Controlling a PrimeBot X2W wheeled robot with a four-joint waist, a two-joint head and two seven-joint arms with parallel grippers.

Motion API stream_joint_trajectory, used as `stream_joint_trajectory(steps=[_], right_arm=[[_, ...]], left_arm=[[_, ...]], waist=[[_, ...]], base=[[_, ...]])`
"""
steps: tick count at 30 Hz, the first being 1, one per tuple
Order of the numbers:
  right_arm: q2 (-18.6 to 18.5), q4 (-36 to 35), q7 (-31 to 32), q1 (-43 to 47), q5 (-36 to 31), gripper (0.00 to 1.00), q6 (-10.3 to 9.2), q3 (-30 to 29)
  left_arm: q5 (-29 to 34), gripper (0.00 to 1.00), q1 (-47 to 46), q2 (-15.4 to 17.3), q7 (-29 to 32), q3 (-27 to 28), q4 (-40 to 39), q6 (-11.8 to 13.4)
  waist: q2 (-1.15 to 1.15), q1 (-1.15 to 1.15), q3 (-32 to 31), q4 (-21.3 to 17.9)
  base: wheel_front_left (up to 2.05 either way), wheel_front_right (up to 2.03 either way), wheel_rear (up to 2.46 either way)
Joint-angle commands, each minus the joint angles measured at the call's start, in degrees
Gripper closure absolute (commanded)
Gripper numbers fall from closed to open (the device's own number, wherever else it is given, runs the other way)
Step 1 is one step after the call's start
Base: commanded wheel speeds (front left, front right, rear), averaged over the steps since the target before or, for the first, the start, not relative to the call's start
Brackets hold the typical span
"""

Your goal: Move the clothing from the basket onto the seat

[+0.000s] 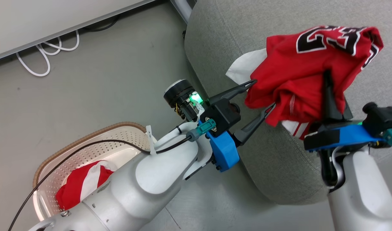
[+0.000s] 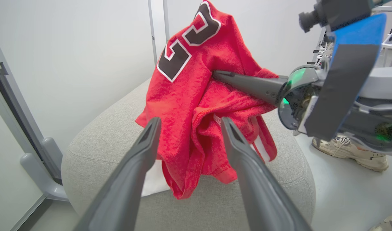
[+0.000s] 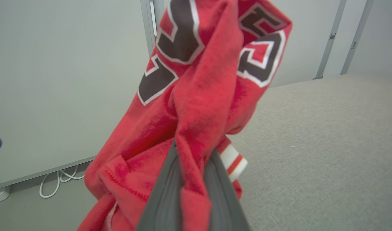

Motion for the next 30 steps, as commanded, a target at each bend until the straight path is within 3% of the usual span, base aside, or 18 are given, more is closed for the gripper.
stream_joint_trajectory(steps=[1,10,17,24,30], right_arm=[[-0.5,-0.7,0.0,-1.1,0.1,1.00,-0.02,0.0],[-4.5,-5.0,0.0,-9.0,2.6,1.00,-0.02,-4.9],[-12.5,-8.7,0.0,-20.8,3.8,1.00,-0.02,-9.2],[-21.7,-8.5,0.0,-32.2,6.2,1.00,-0.02,-14.3],[-25.7,-5.7,0.0,-35.9,6.0,1.00,-0.02,-17.2]], left_arm=[[-0.2,0.00,-0.9,0.2,-0.4,0.0,0.0,0.4],[0.5,0.00,-3.4,0.2,-0.2,-0.1,-0.9,1.2],[2.0,0.00,-8.3,1.1,1.6,-0.2,-1.8,1.4],[4.1,0.00,-13.5,4.3,4.8,0.3,-5.7,2.6],[5.5,0.00,-16.4,7.1,7.8,0.3,-10.4,3.4]], waist=[[0.00,-0.01,0.2,0.2],[0.00,-0.01,4.9,2.6],[0.00,-0.01,13.3,4.1],[0.00,-0.01,22.6,3.5],[0.00,-0.01,29.1,3.0]], base=[[0.00,0.00,0.00],[0.00,0.00,0.00],[0.00,0.00,0.00],[0.00,0.00,0.00],[0.00,0.00,0.00]])
